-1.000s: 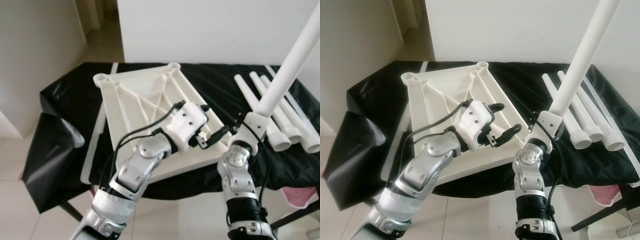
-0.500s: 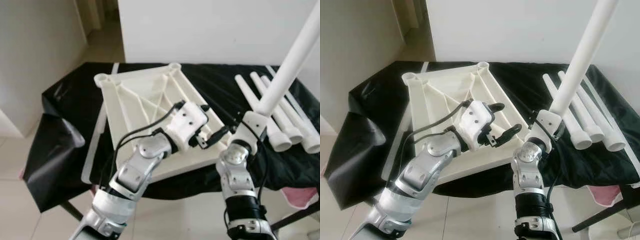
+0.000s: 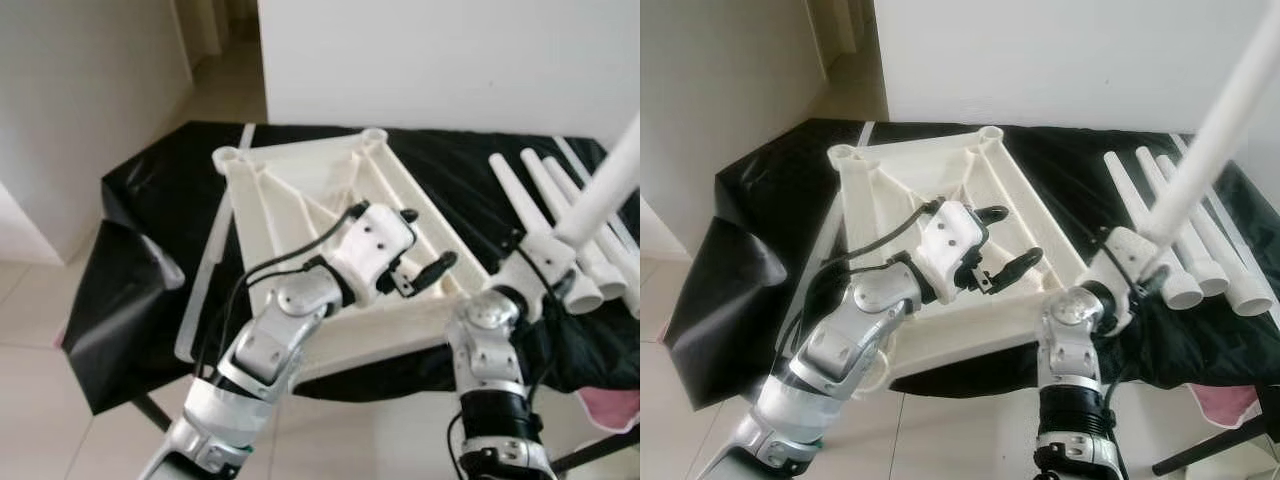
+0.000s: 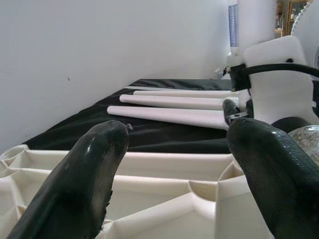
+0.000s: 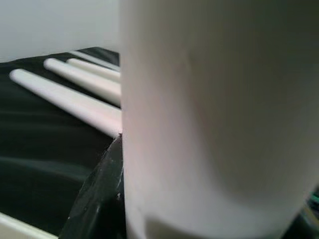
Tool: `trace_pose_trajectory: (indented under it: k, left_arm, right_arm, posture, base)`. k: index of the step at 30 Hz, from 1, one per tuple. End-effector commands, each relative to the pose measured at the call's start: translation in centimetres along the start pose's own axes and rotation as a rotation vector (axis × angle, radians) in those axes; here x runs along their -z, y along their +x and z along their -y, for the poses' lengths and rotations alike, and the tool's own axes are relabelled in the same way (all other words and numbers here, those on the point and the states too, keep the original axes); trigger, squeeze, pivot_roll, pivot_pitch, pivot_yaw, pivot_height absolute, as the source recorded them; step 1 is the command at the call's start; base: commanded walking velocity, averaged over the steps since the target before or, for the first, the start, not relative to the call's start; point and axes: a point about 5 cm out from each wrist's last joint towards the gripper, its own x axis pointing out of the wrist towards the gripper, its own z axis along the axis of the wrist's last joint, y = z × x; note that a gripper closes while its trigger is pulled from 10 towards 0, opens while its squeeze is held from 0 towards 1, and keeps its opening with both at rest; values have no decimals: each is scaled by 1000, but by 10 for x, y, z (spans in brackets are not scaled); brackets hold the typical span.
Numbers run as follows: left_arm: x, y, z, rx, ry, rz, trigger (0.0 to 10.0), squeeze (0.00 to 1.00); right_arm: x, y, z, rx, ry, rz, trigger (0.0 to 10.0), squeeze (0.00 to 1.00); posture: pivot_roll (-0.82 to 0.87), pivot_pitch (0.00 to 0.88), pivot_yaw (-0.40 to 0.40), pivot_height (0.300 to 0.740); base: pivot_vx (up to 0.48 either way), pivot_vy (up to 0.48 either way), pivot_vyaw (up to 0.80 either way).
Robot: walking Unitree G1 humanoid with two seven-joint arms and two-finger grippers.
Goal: Building children table
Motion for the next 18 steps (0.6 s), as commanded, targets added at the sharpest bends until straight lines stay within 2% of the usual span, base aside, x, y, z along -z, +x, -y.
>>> trace_pose_trajectory:
  k: [1,14,15,16,18]
  left_arm:
    - [-3,0,3,36,0,5,10000,0]
    - [-3,1,3,36,-5,5,10000,0]
    - [-3,1,3,36,-5,5,10000,0]
    - [-4,2,3,36,-6,6,10000,0]
    - [-4,2,3,36,-7,6,10000,0]
  right_arm:
    - [33,4,20,88,-135,-114,10000,0]
    - [32,3,18,78,-95,-120,10000,0]
    - [31,3,18,73,-88,-115,10000,78]
    - [29,4,18,63,-71,-102,10000,1000]
    - [27,5,17,42,-50,-89,10000,1000]
  posture:
    - [-72,4,4,740]
    - [-74,14,7,740]
    - [-74,14,8,740]
    - [-75,14,9,740]
    - [-76,12,9,740]
  base:
    - [0,0,0]
    - [0,0,0]
    - [0,0,0]
    - [0,0,0]
    - [0,0,0]
